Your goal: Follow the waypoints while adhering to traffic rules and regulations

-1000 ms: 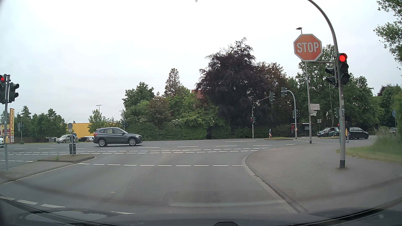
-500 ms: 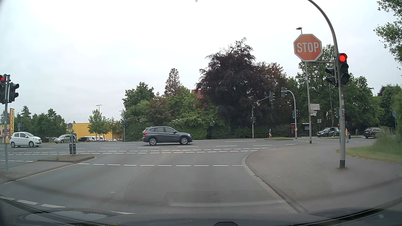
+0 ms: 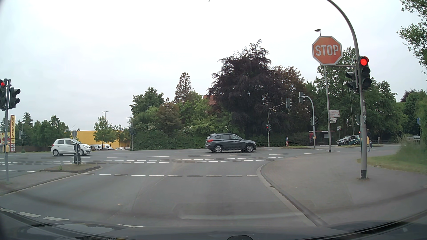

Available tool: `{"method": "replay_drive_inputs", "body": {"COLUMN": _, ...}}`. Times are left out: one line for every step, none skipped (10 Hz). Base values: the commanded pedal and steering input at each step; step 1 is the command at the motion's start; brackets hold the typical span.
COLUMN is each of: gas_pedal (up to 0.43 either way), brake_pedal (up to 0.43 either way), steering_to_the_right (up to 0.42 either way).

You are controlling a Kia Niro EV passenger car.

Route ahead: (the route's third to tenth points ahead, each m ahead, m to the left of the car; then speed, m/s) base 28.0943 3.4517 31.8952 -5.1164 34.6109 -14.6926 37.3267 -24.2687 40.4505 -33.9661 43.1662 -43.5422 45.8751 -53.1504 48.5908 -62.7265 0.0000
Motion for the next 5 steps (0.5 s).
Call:
{"method": "replay_drive_inputs", "body": {"gas_pedal": 0.0, "brake_pedal": 0.0, "steering_to_the_right": 0.0}}
{"method": "replay_drive_inputs", "body": {"gas_pedal": 0.0, "brake_pedal": 0.0, "steering_to_the_right": 0.0}}
{"method": "replay_drive_inputs", "body": {"gas_pedal": 0.0, "brake_pedal": 0.0, "steering_to_the_right": 0.0}}
{"method": "replay_drive_inputs", "body": {"gas_pedal": 0.0, "brake_pedal": 0.0, "steering_to_the_right": 0.0}}
{"method": "replay_drive_inputs", "body": {"gas_pedal": 0.0, "brake_pedal": 0.0, "steering_to_the_right": 0.0}}
